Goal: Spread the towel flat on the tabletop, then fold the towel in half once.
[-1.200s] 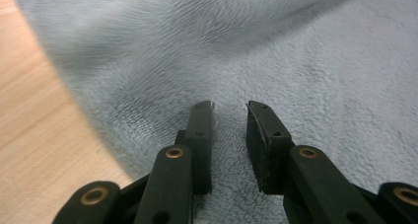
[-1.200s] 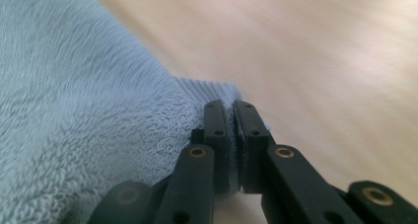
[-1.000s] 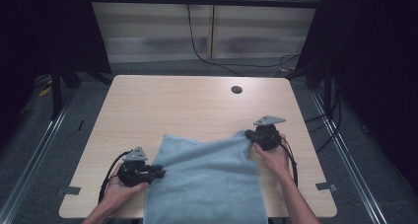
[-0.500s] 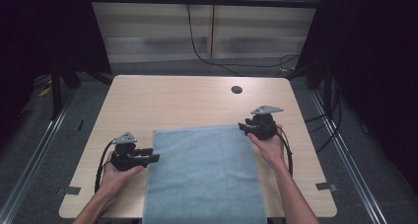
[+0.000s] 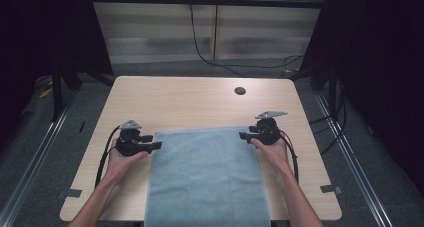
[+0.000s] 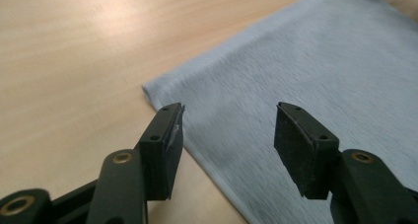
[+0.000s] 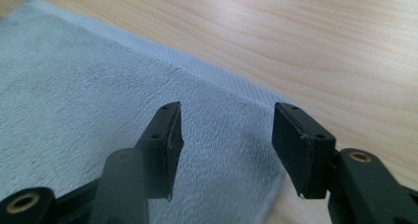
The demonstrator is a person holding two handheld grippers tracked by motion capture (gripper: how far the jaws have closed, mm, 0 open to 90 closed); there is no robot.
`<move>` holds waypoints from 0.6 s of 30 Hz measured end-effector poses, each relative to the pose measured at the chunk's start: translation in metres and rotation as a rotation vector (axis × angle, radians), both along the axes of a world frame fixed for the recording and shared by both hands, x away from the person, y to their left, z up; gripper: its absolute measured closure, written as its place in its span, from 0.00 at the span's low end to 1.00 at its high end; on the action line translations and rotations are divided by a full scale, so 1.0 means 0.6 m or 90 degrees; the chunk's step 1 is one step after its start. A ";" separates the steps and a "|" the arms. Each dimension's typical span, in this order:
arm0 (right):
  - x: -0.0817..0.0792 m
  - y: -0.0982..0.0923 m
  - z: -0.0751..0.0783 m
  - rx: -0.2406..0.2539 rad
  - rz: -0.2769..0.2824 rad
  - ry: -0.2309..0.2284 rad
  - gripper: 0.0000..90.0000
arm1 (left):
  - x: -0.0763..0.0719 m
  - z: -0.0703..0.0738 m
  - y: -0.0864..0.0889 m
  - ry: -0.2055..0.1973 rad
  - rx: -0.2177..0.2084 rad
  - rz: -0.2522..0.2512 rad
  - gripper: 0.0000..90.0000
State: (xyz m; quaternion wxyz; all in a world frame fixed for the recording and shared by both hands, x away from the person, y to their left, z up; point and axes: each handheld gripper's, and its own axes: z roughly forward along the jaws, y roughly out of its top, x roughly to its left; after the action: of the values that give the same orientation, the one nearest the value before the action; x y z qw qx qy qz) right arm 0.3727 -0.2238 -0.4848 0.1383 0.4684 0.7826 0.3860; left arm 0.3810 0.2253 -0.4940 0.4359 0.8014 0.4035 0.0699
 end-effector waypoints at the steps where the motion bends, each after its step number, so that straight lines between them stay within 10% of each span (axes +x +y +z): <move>1: 0.004 0.004 -0.003 0.000 0.000 0.002 0.51 | 0.006 -0.003 -0.005 0.011 0.005 0.003 0.49; 18: 0.021 0.029 -0.032 -0.064 -0.011 0.006 0.44 | 0.014 -0.020 -0.031 -0.013 0.052 -0.003 0.44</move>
State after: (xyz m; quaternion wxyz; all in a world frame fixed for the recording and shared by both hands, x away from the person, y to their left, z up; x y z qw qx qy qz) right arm 0.3850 -0.2064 -0.5043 0.1612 0.4691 0.7977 0.3430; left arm 0.3893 0.2067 -0.5059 0.4069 0.8188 0.3939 0.0936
